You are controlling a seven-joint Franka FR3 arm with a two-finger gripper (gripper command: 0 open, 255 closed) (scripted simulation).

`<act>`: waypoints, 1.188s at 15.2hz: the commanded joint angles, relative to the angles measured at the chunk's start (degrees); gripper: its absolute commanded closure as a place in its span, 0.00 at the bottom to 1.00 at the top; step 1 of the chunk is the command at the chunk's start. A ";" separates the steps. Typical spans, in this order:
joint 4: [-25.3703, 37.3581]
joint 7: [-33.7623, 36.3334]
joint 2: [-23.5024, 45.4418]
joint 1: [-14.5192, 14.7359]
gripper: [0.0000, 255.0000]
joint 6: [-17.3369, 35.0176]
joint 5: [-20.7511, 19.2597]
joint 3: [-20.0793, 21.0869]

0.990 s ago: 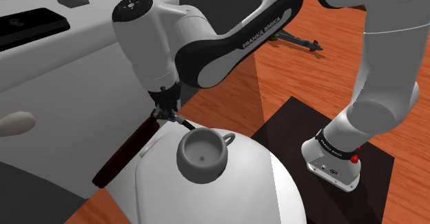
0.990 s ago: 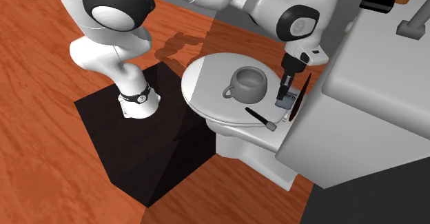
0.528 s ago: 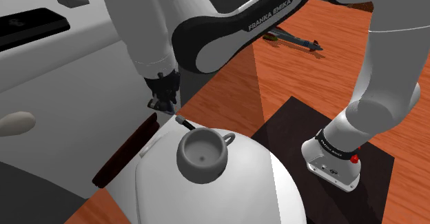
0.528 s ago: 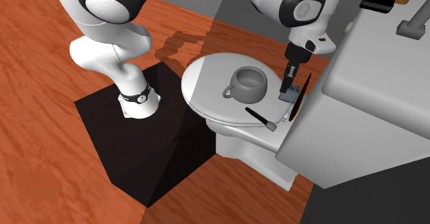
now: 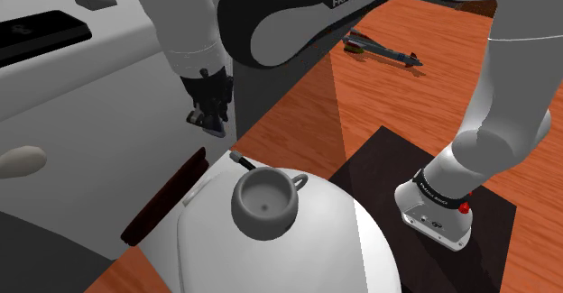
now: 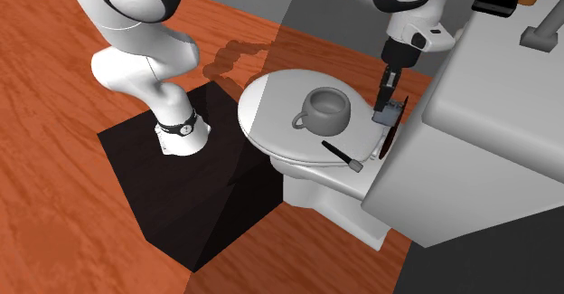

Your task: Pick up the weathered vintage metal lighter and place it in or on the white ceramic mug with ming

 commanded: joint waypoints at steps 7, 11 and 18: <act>-8.47 -1.85 -11.15 -11.75 1.00 2.71 9.18 10.49; -16.96 -2.11 -16.93 -43.58 1.00 4.94 15.32 42.97; -27.12 14.00 -0.84 -47.51 1.00 -0.43 5.05 57.52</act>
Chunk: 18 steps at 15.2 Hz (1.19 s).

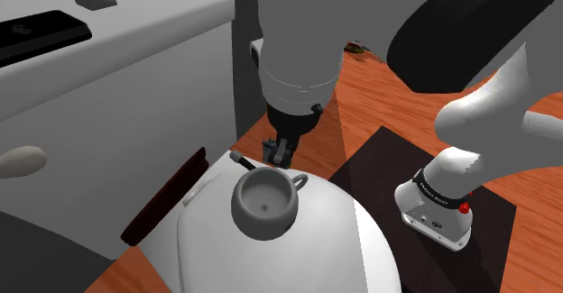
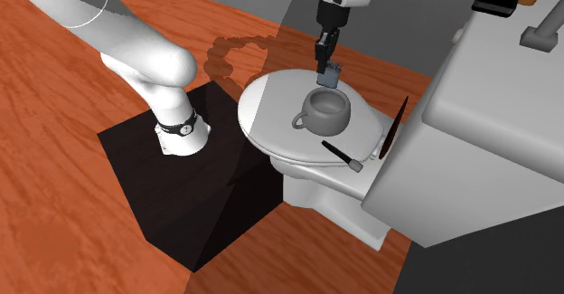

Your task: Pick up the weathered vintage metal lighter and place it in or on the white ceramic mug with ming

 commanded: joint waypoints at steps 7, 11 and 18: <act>-5.23 1.76 -0.90 0.24 1.00 5.90 -0.92 -1.62; -7.15 1.71 -2.51 1.05 1.00 9.40 -0.86 -3.67; -8.91 1.43 -4.56 2.15 1.00 13.10 -0.49 -6.01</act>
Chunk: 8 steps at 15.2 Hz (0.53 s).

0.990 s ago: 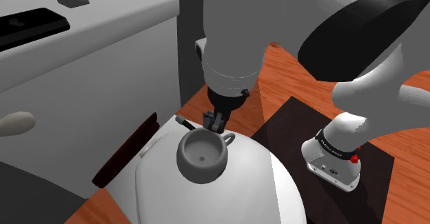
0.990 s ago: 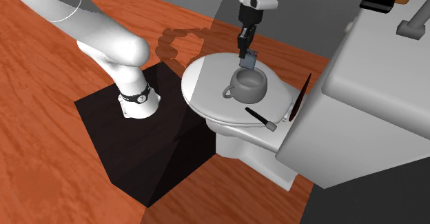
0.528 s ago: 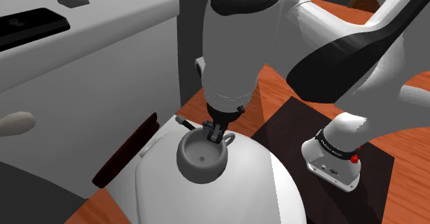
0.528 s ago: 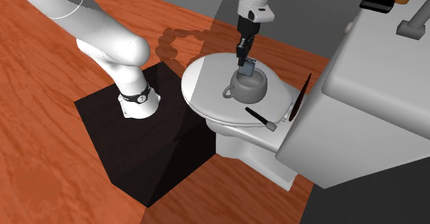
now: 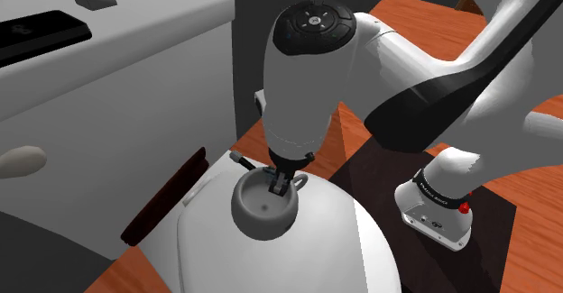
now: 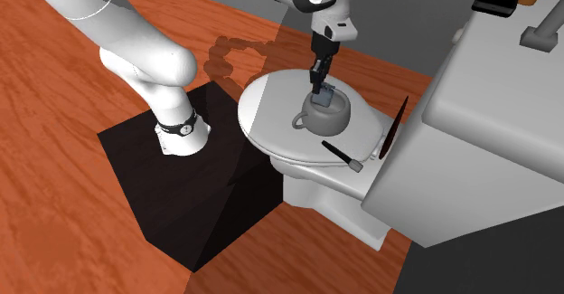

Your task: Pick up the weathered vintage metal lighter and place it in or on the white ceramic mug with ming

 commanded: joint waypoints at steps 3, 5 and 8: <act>-0.38 -0.03 -0.16 0.05 1.00 0.09 0.07 -0.20; -0.38 -0.04 -0.16 0.04 1.00 0.09 0.07 -0.20; -0.23 -0.22 -0.46 0.25 0.00 0.25 0.25 -0.49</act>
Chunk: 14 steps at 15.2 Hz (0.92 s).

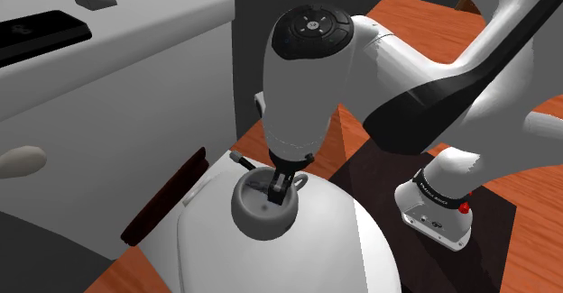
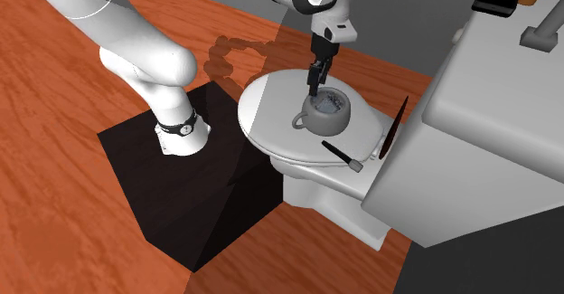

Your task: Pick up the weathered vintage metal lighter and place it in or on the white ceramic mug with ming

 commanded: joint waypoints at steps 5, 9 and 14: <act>2.40 0.52 2.05 -0.85 0.00 -4.52 -0.01 2.82; 4.90 0.62 3.15 -1.12 0.00 -8.18 0.40 4.78; 4.90 0.62 3.15 -1.12 0.00 -8.18 0.40 4.78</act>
